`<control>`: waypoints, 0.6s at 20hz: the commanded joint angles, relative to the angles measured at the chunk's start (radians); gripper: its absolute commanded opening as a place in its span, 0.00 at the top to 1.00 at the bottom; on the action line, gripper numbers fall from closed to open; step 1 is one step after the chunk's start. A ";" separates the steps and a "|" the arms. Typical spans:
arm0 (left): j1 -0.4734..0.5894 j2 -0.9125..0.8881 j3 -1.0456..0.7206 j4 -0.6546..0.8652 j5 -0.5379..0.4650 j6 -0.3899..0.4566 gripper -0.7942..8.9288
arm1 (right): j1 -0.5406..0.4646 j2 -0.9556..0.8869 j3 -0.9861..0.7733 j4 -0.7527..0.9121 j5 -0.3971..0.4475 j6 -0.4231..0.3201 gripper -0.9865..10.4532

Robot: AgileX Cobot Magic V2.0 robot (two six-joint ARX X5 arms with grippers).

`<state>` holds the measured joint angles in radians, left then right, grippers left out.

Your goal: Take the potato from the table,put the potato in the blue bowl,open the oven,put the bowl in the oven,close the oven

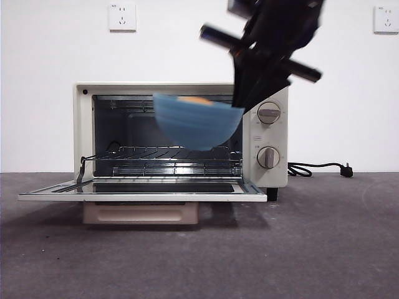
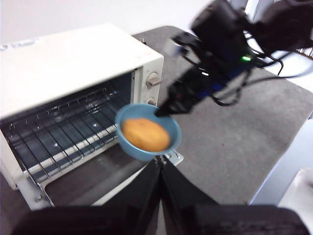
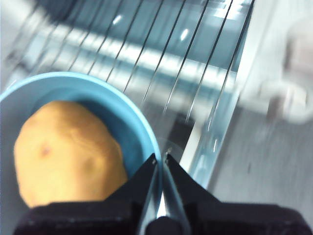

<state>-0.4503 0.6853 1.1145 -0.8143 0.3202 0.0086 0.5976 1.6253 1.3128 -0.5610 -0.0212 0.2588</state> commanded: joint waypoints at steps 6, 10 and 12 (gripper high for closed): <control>-0.002 -0.003 0.001 -0.035 -0.002 0.022 0.93 | -0.003 0.225 0.224 0.015 0.058 0.053 0.93; -0.002 -0.003 0.001 -0.045 -0.001 0.023 0.93 | -0.022 0.254 0.232 0.060 0.106 0.080 0.92; -0.002 -0.003 0.001 -0.049 0.000 0.026 0.93 | -0.037 0.254 0.232 0.075 0.107 0.093 0.92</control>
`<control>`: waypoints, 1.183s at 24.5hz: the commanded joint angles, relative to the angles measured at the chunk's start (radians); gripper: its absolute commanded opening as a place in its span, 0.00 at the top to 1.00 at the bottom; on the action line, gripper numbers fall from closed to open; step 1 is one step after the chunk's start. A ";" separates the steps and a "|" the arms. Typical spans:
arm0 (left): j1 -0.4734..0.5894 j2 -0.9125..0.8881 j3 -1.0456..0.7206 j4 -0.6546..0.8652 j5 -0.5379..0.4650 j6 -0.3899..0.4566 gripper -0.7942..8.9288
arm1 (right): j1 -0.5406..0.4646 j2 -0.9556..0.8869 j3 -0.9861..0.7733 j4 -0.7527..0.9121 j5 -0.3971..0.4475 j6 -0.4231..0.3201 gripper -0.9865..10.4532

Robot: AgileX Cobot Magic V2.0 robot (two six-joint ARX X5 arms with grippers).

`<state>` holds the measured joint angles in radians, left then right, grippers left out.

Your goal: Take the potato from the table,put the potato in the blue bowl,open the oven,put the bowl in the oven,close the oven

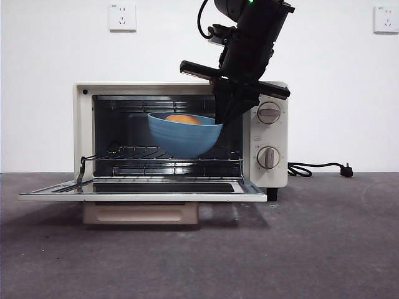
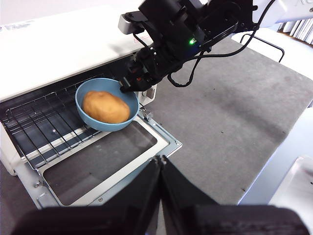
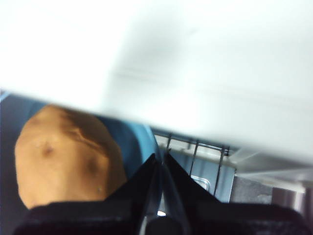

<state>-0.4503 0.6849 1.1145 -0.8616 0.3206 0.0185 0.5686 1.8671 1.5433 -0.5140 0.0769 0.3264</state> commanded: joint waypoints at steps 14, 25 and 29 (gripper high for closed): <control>-0.002 -0.003 0.001 -0.001 0.000 0.016 0.93 | -0.055 0.013 0.002 -0.003 0.002 0.042 0.90; -0.002 -0.003 0.001 -0.024 -0.001 0.017 0.93 | -0.053 0.012 0.002 0.013 0.002 0.043 0.77; -0.002 -0.003 0.001 -0.024 -0.002 0.020 0.93 | -0.051 -0.003 0.002 0.015 0.004 0.043 0.77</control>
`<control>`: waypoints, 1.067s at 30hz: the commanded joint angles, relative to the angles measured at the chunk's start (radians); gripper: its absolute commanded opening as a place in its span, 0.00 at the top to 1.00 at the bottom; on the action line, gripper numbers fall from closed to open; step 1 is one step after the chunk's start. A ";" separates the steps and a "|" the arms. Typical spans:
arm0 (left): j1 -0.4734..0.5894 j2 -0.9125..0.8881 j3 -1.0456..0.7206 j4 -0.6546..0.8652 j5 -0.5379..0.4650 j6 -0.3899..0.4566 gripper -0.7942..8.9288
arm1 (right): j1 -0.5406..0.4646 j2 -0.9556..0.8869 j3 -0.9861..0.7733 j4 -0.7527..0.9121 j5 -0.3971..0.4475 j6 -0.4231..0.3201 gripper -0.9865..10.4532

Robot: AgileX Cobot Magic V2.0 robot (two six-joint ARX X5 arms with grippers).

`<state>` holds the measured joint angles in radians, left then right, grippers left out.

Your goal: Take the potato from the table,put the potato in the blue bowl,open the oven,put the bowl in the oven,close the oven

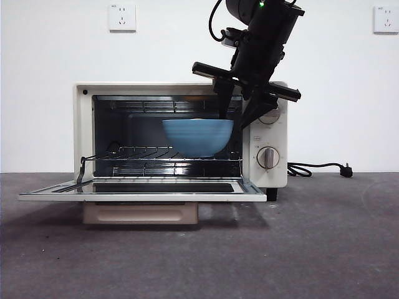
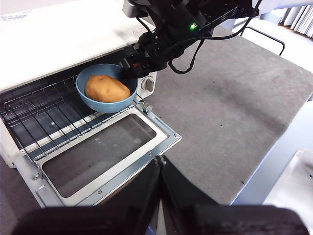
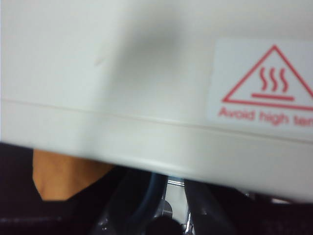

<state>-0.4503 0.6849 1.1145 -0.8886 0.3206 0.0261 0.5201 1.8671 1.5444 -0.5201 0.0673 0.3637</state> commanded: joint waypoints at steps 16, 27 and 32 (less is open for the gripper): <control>-0.002 0.008 0.001 0.009 -0.007 0.024 0.93 | -0.002 -0.214 0.000 -0.188 -0.023 -0.058 0.77; 0.080 0.149 -0.023 0.133 0.046 -0.011 0.93 | 0.038 -0.457 0.000 -0.474 -0.130 -0.226 0.77; 0.214 0.219 -0.098 0.212 0.159 -0.035 0.93 | 0.045 -0.597 0.000 -0.514 -0.147 -0.235 0.77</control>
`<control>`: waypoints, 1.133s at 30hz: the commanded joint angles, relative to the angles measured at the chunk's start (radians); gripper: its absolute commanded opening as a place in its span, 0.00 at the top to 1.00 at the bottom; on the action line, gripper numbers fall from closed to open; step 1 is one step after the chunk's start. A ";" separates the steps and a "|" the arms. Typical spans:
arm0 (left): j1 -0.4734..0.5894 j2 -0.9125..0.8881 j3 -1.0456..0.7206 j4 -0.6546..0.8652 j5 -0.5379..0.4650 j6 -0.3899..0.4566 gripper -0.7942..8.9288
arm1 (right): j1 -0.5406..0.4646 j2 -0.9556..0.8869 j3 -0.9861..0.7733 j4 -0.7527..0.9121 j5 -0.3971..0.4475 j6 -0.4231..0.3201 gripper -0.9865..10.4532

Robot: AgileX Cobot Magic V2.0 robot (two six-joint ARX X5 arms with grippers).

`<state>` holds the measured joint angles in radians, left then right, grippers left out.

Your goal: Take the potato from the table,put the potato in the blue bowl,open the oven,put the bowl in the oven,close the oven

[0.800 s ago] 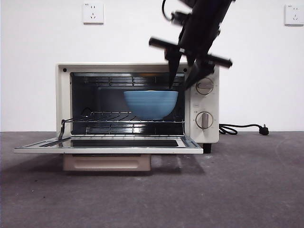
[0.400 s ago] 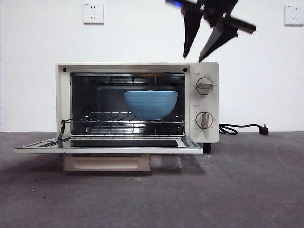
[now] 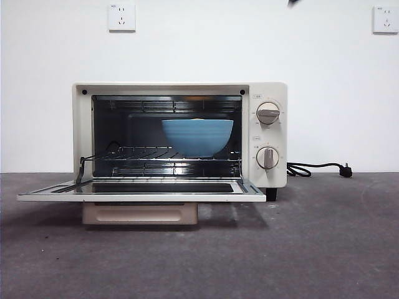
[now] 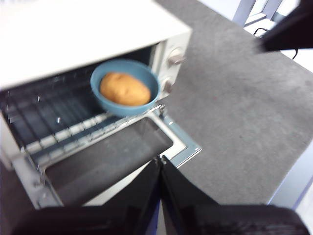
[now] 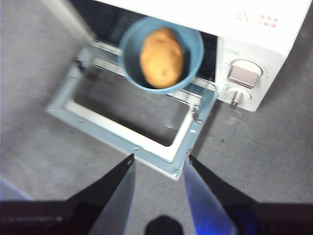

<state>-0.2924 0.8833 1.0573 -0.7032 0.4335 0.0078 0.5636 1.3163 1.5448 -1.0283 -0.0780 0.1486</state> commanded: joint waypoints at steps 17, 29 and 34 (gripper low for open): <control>0.430 0.324 -0.355 0.391 0.222 -0.043 0.93 | 0.002 -0.360 0.000 -0.126 -0.002 -0.026 0.77; 0.430 0.592 -0.357 0.531 0.168 -0.030 0.93 | 0.002 -0.394 0.000 -0.154 -0.002 -0.026 0.77; 0.419 0.657 -0.357 0.554 0.177 -0.026 0.93 | 0.002 -0.394 0.000 -0.155 -0.002 -0.026 0.77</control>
<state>0.1318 1.5261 0.7090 -0.1574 0.6052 -0.0330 0.5636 0.9245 1.5448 -1.1854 -0.0788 0.1307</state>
